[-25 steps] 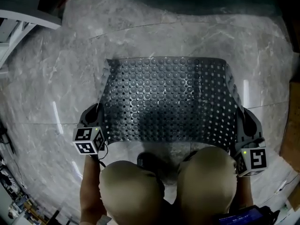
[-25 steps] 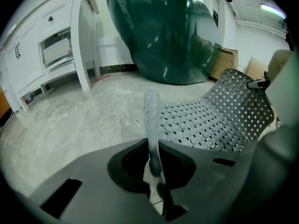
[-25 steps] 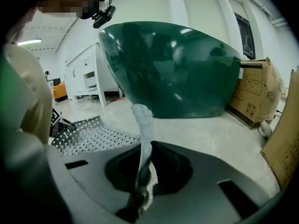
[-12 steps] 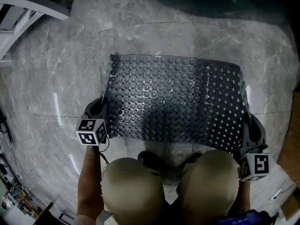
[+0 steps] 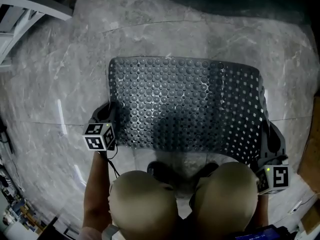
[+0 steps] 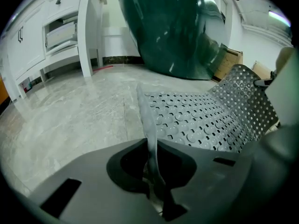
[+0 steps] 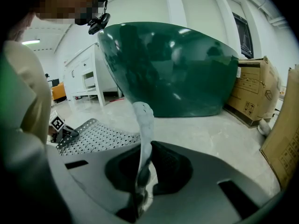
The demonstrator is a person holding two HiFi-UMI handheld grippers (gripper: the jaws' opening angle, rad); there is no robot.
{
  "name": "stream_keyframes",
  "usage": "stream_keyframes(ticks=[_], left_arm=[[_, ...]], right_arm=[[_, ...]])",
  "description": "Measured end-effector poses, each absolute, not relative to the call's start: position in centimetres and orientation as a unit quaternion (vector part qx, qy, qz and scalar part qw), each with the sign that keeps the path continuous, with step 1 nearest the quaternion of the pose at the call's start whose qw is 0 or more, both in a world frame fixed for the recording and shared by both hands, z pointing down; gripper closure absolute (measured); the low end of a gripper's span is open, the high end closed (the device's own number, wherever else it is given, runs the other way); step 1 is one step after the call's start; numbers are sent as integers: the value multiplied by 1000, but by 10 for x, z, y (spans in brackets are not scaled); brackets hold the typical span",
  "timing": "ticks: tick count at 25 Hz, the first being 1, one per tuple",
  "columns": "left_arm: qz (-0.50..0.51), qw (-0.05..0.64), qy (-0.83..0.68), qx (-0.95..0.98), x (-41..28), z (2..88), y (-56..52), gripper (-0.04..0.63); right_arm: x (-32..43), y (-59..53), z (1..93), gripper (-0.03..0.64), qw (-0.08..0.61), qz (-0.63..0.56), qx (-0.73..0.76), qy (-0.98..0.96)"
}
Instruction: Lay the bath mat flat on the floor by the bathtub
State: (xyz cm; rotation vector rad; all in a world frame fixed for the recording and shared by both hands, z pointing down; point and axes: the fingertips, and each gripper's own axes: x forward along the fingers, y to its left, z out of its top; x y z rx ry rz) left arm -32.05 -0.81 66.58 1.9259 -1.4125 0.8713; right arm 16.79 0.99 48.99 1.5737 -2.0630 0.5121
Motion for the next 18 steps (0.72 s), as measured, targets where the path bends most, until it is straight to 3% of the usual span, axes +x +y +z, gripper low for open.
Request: stream_keyframes(ticks=[8, 9, 11, 13, 17, 18], left_arm=[[335, 287, -528, 725, -326, 660, -11, 555], [339, 283, -526, 727, -326, 655, -10, 537], [344, 276, -522, 730, -328, 641, -5, 436], [337, 274, -530, 728, -338, 625, -1, 402], [273, 275, -598, 702, -371, 588, -2, 398], [248, 275, -610, 700, -373, 581, -4, 441]], right_arm=[[160, 5, 485, 589, 246, 184, 573, -760], [160, 5, 484, 589, 246, 185, 573, -760], [159, 5, 479, 589, 246, 184, 572, -761], [157, 4, 475, 589, 247, 185, 572, -760], [154, 2, 482, 589, 241, 198, 577, -755], [155, 2, 484, 589, 239, 198, 578, -754]])
